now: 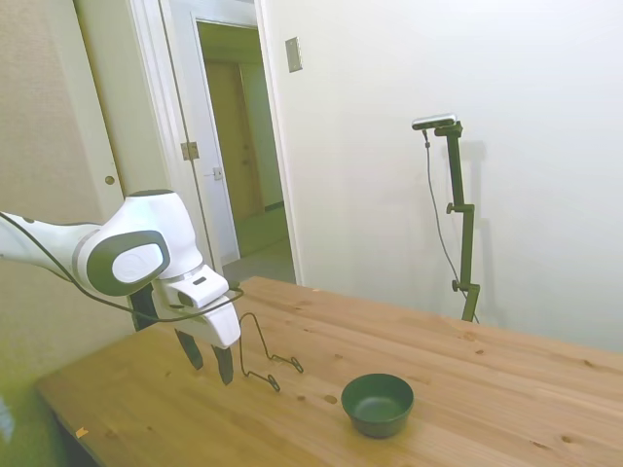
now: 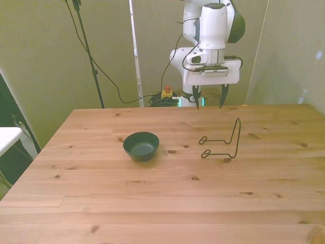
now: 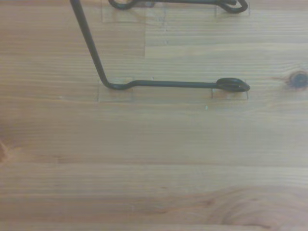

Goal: Load the bowl

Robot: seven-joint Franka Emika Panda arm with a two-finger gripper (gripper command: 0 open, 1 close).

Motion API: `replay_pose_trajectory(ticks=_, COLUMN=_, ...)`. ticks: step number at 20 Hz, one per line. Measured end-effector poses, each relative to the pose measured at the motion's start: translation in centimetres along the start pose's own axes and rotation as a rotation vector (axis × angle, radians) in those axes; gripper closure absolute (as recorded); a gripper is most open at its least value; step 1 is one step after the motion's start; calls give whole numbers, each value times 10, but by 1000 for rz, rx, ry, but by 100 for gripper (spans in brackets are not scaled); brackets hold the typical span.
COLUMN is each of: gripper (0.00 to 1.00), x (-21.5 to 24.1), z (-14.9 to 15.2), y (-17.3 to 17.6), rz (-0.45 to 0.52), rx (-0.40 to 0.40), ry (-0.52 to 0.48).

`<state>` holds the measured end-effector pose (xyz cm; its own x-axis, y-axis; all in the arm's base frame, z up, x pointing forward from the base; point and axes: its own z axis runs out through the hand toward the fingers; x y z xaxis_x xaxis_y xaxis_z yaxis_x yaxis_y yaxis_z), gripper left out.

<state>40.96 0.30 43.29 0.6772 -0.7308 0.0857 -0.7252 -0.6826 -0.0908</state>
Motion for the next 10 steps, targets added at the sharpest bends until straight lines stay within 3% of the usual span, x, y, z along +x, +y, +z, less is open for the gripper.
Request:
replay_pose_trajectory(ticks=3, gripper=0, x=4, z=-1, y=0, rz=27, rx=-5, ry=11)
replay_pose_trajectory(ticks=7, gripper=0, x=59, z=-35, y=7, rz=134, rx=-5, ry=101)
replay_pose_trajectory(ticks=10, gripper=0, x=103, z=-46, y=7, rz=181, rx=-66, ry=118)
